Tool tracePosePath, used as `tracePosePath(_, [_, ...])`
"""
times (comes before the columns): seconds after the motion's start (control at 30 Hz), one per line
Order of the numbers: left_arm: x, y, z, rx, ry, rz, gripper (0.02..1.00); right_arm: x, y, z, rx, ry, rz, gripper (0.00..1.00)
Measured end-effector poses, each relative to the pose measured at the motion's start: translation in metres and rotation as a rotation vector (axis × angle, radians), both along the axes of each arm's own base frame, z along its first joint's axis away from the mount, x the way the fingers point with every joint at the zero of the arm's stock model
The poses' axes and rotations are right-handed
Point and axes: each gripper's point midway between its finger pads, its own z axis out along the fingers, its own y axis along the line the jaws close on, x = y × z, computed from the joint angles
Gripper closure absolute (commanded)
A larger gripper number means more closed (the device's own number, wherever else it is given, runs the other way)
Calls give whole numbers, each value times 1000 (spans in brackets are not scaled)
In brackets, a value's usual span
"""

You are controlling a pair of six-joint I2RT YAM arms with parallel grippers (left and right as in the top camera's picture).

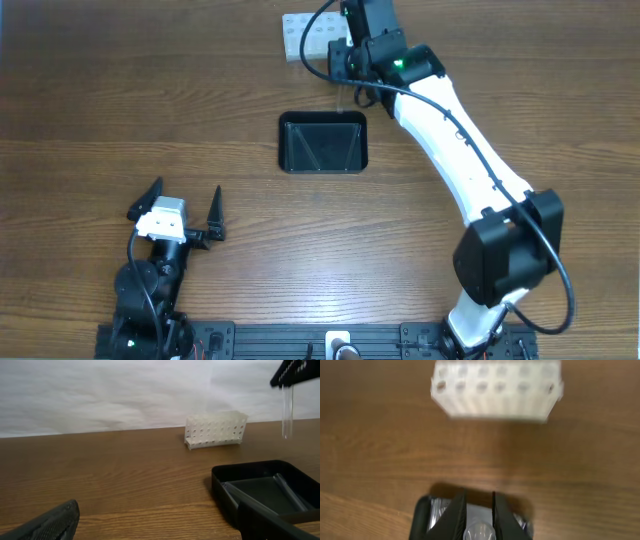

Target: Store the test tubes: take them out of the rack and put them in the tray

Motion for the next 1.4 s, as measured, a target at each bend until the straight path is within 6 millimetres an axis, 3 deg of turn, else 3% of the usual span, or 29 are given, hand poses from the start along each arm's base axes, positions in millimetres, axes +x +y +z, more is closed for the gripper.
tracePosePath(0.27, [0,0,0,0,0,0,18,-17,21,-74,-43,188,55,998])
tracePosePath(0.37, [0,0,0,0,0,0,18,-22,29,-90,-50,225,74,989])
tracePosePath(1.07, [0,0,0,0,0,0,18,-35,35,-142,-59,353,90,932])
tracePosePath(1.17, [0,0,0,0,0,0,18,-35,35,-146,-59,363,89,897])
tracePosePath(1.4, [0,0,0,0,0,0,18,-32,38,-145,-46,349,93,689])
